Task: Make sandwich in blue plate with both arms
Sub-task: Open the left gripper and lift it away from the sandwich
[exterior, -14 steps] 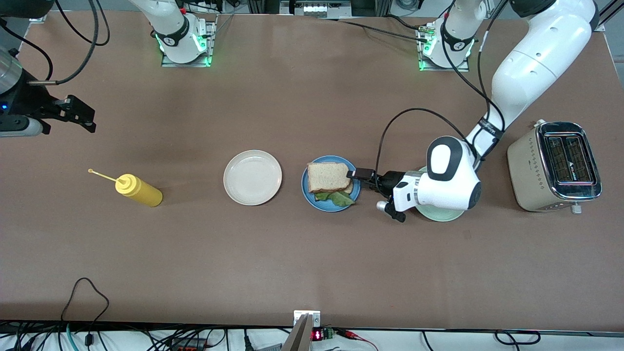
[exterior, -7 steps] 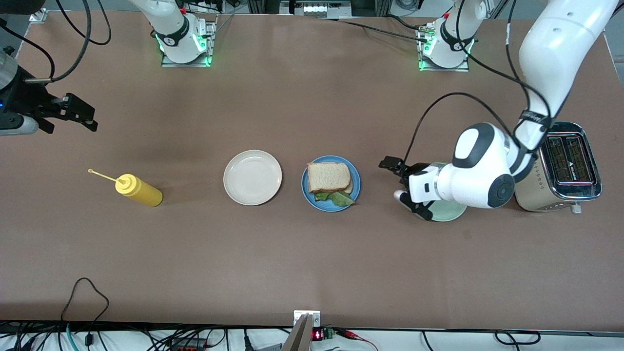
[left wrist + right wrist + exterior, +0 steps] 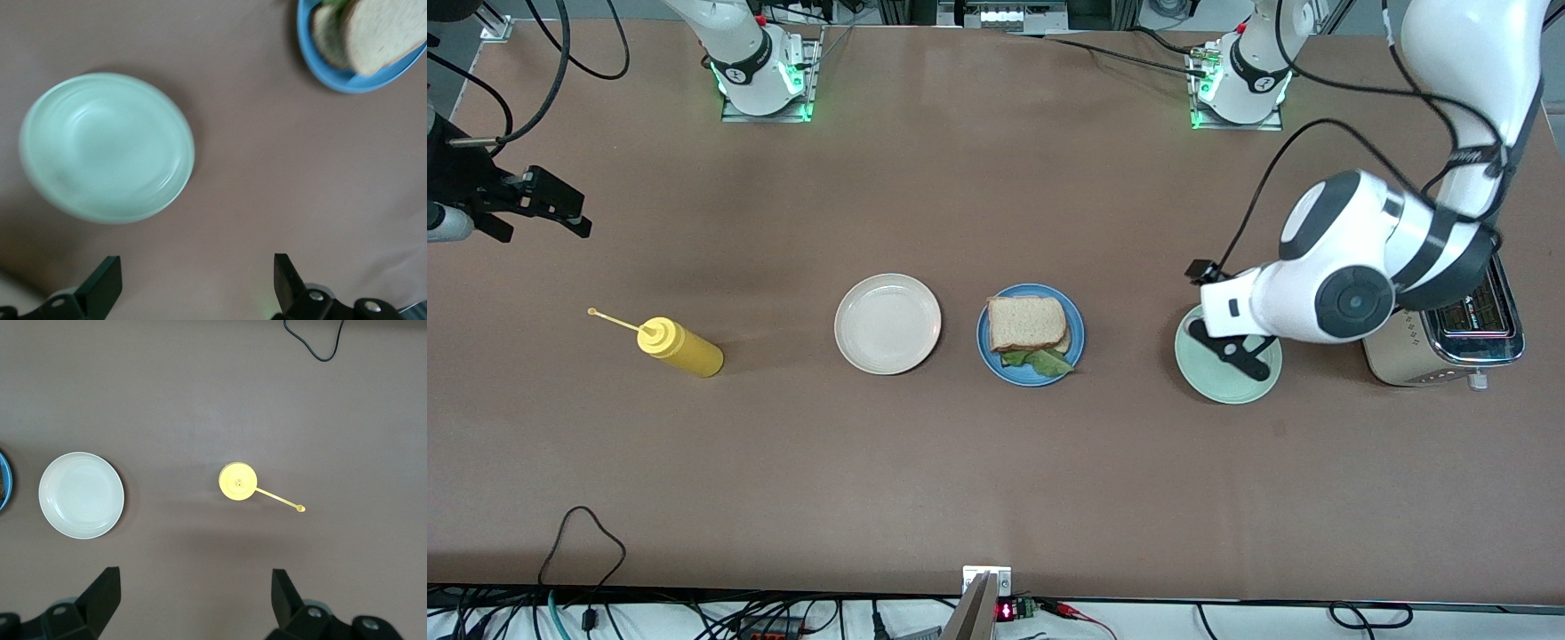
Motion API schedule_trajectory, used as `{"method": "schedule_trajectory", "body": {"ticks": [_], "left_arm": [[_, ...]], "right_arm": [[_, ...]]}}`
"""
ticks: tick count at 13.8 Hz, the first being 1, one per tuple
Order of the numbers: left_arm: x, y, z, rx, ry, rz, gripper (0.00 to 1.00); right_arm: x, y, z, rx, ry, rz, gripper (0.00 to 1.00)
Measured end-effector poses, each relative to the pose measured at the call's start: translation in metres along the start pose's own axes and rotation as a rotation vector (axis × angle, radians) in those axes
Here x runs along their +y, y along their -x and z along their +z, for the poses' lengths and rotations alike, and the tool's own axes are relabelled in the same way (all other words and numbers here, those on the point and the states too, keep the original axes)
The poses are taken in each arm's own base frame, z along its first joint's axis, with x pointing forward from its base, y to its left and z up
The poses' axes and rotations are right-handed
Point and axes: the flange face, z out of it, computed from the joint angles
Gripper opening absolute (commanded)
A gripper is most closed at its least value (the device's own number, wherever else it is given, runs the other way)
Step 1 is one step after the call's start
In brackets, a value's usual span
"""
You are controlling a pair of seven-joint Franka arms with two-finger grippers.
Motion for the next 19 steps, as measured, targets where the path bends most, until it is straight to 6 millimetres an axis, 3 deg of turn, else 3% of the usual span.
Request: {"method": "schedule_trajectory", "body": {"ticks": [5, 11, 15, 19], "left_arm": [[-0.016, 0.053, -0.085, -0.018, -0.116, -0.098, 1.0], [-0.067, 0.121, -0.147, 0.194, -0.041, -0.417, 1.0], [-0.079, 0.156, -0.152, 0.383, -0.022, -0.536, 1.0], [-0.045, 0.177, -0.149, 0.391, -0.094, -0.502, 1.0]], "right_arm": [[-0.005, -0.001, -0.004, 0.009, -0.001, -0.009, 1.0], [-0.006, -0.001, -0.005, 0.013, -0.001, -0.011, 1.0], [-0.007, -0.001, -0.006, 0.015, -0.001, -0.014, 1.0], [-0.006, -0.002, -0.01, 0.024, 0.0, -0.015, 1.0]]}}
